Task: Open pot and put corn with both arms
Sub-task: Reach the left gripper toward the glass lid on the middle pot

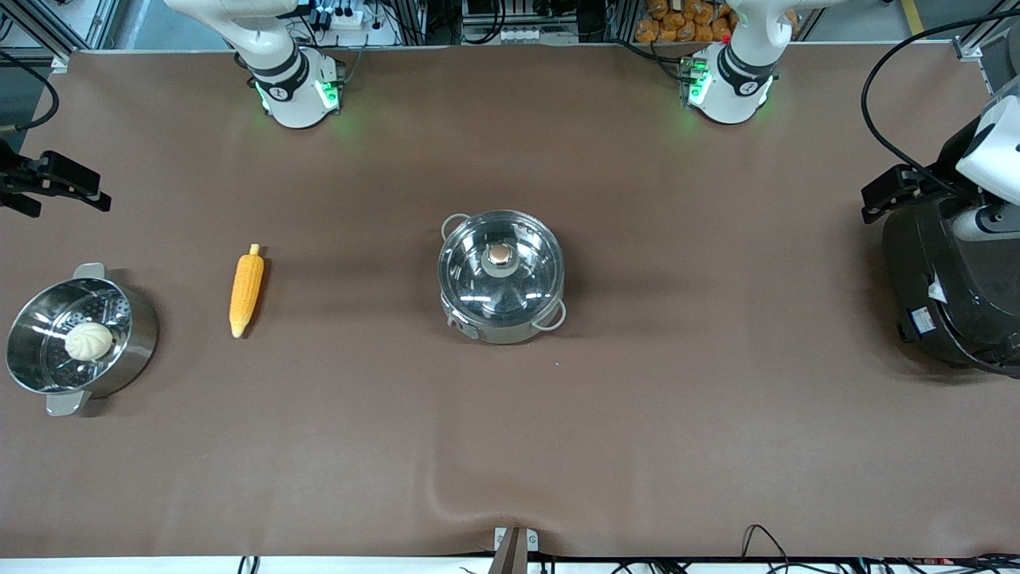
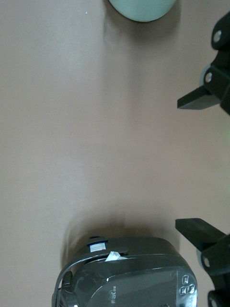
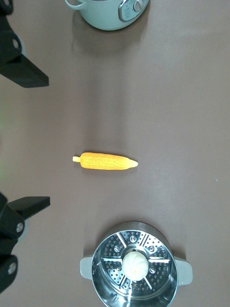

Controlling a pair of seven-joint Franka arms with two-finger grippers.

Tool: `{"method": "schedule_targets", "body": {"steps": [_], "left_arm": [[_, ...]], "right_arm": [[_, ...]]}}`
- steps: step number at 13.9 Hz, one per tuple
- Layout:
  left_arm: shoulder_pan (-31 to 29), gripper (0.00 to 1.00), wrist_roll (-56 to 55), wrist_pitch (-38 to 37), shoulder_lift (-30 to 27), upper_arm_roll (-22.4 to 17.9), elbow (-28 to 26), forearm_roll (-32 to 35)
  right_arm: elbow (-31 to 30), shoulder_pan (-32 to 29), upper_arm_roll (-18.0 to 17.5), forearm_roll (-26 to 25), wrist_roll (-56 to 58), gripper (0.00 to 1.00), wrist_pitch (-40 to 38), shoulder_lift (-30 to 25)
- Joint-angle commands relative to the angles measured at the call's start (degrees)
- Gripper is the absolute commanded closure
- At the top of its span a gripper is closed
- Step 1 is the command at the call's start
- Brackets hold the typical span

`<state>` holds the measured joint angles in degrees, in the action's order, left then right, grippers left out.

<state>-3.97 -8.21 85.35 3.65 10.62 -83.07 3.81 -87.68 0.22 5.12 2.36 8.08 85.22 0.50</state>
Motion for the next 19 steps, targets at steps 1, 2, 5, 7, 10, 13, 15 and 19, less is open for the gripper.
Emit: {"method": "schedule_targets", "body": {"steps": [1, 2, 5, 7, 10, 13, 15, 19], "left_arm": [[-0.34, 0.0, 1.09, -1.15, -0.05, 0.19, 0.63, 0.23], [-0.34, 0.0, 1.09, -1.15, 0.04, 0.19, 0.63, 0.23], [0.1, 0.0, 1.0, -1.15, 0.39, 0.19, 0.63, 0.4], [0.54, 0.0, 0.74, -1.06, 1.09, 0.37, 0.71, 1.02], [1.06, 0.0, 0.3, -0.97, 1.79, 1.15, 0.63, 0.41], [8.68, 0.0, -12.21, 2.34, 4.33, 2.74, 0.71, -2.57], [14.05, 0.0, -22.43, 6.92, 6.79, 3.09, 0.97, -4.6], [26.36, 0.0, -43.87, 10.52, 15.49, 3.18, 5.71, -4.43]], "right_arm": [[1.11, -1.18, -0.81, 0.89, -0.61, 0.0, -0.49, 0.82], [1.29, -1.01, -0.81, 0.89, -0.69, 0.0, -0.58, 0.91], [1.29, -0.92, -0.81, 0.89, -0.7, 0.0, -0.58, 0.91], [1.37, -0.92, -0.81, 0.89, -0.61, 0.0, -0.58, 0.91], [1.2, -1.18, -0.81, 0.46, 0.18, 0.0, -0.49, 1.52], [1.11, -1.1, -0.81, 0.1, -0.25, 0.0, -0.49, 1.96], [0.59, -0.57, -0.81, -0.25, -0.43, 0.0, 0.56, 3.27], [-12.47, -0.74, -0.9, -0.34, -0.43, 0.0, 16.43, 4.07]]}}
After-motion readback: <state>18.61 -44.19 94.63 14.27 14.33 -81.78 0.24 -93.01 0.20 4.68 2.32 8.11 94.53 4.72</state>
